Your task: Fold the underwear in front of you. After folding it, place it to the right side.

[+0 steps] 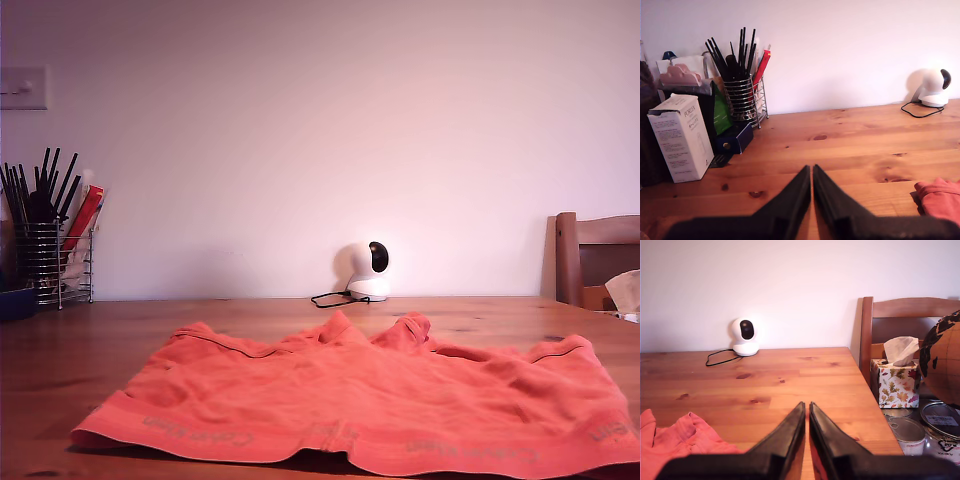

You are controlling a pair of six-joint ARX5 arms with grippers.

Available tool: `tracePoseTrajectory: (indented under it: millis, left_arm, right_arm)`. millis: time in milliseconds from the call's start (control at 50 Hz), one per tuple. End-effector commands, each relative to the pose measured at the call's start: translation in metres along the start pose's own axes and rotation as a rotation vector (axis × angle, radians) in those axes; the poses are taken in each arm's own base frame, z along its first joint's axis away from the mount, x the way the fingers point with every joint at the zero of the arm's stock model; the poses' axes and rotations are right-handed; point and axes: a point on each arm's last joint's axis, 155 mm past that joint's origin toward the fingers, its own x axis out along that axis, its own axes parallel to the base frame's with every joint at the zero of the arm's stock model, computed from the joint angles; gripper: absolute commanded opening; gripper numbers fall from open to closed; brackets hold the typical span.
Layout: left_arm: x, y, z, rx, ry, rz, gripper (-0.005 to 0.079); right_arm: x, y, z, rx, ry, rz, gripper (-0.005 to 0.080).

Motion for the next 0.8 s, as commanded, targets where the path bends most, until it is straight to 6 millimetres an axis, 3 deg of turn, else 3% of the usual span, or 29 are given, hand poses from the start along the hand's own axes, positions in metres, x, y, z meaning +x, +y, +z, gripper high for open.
tracePoseTrajectory:
  millis: [0, 420, 620, 780]
  left_arm:
    - [0.0, -0.023, -0.005, -0.16, -0.004, -0.137, -0.0019]
    - [-0.001, -0.025, 0.01, -0.154, -0.065, -0.154, -0.0019]
    - [-0.005, -0.036, 0.026, -0.259, -0.103, -0.227, -0.0019]
    - [-0.011, -0.052, 0.029, -0.331, -0.061, -0.317, -0.0019]
  right_arm:
    - [-0.005, 0.007, 0.016, 0.179, 0.002, 0.041, -0.0013]
    - [-0.005, 0.006, 0.021, 0.189, -0.016, 0.038, -0.0013]
    - [-0.009, 0.028, 0.043, 0.27, -0.082, 0.172, -0.0013]
    - [-0.016, 0.045, 0.049, 0.291, -0.051, 0.263, -0.0013]
